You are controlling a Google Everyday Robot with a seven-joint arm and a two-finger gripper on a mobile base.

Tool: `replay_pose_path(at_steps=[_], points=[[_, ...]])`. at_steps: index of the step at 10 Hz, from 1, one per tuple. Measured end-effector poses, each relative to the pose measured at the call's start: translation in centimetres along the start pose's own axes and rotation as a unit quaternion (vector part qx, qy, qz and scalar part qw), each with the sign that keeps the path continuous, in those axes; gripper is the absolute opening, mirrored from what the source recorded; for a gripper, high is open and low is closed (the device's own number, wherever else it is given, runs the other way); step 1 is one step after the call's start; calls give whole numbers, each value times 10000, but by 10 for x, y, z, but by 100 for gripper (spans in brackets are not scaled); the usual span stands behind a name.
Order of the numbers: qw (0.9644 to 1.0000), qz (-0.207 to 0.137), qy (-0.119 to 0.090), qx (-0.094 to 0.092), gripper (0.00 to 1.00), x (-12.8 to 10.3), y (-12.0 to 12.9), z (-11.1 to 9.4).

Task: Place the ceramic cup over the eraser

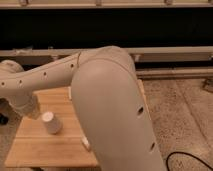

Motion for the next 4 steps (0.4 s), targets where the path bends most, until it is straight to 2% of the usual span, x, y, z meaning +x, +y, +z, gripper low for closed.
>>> replay_pose_path(at_steps=[1, 2, 3, 4], points=[[10000, 8, 12, -7, 35, 2, -3, -6], [10000, -8, 12, -4, 47, 2, -7, -9], [10000, -23, 26, 0, 55, 3, -6, -7], [10000, -29, 30, 0, 66, 3, -4, -2]])
